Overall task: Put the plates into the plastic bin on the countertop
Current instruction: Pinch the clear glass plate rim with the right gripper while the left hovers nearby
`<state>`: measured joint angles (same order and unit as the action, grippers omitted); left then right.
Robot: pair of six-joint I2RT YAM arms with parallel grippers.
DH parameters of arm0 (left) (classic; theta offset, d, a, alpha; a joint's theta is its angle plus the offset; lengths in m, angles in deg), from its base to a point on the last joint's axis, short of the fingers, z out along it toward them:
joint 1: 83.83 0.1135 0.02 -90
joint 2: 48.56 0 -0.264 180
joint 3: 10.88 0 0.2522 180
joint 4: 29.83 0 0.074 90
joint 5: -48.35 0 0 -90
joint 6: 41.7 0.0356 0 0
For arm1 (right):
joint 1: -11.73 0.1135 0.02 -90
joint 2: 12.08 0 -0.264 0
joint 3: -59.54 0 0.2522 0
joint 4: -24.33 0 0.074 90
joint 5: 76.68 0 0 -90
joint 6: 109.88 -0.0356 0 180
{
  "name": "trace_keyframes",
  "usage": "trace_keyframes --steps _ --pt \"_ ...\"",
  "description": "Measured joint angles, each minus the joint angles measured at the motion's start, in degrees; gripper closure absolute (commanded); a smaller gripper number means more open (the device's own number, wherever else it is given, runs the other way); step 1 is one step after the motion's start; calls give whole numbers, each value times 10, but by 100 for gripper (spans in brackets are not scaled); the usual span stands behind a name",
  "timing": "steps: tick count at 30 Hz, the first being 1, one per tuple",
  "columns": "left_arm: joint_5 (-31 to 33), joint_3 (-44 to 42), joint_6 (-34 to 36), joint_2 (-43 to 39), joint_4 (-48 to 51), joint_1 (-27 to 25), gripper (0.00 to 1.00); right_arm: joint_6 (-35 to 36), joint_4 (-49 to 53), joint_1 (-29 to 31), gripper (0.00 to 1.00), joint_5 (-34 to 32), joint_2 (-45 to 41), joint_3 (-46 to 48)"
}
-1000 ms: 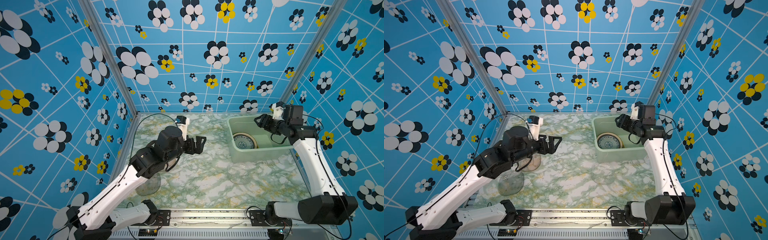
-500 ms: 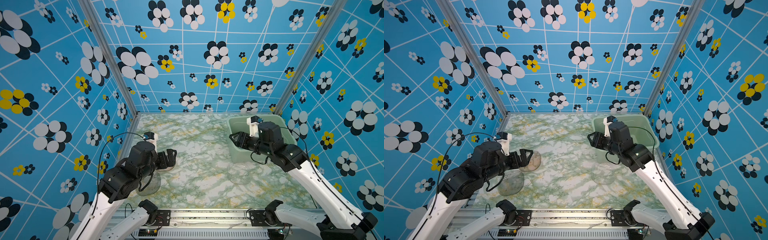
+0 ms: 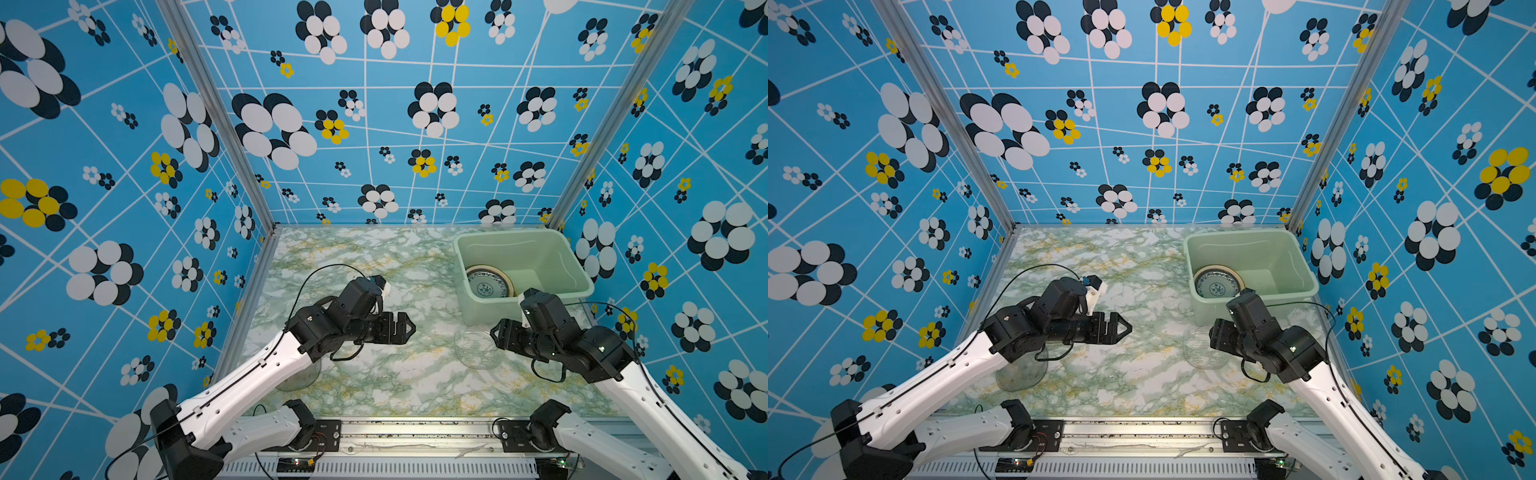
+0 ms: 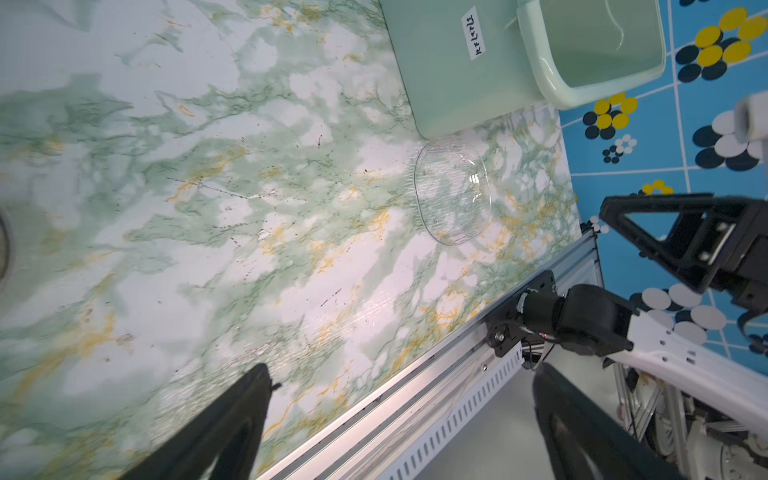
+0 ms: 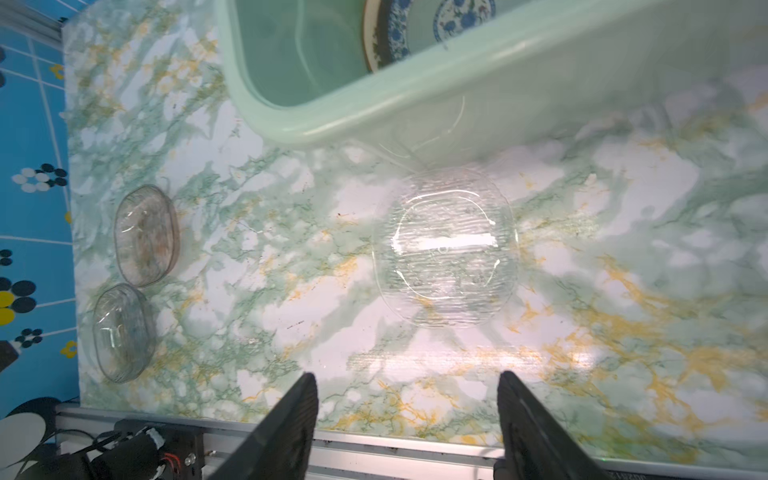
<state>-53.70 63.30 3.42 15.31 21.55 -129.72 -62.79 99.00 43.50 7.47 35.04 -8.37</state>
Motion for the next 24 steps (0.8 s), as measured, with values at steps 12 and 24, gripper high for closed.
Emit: trace_keyframes --steps 12,24 --pt "7 -49 -165 105 -142 -27 1 -27 -61 -177 18 96 -48 164" --pt "-37 -49 -216 230 -231 -45 1 -12 -182 -300 20 208 -17 240"
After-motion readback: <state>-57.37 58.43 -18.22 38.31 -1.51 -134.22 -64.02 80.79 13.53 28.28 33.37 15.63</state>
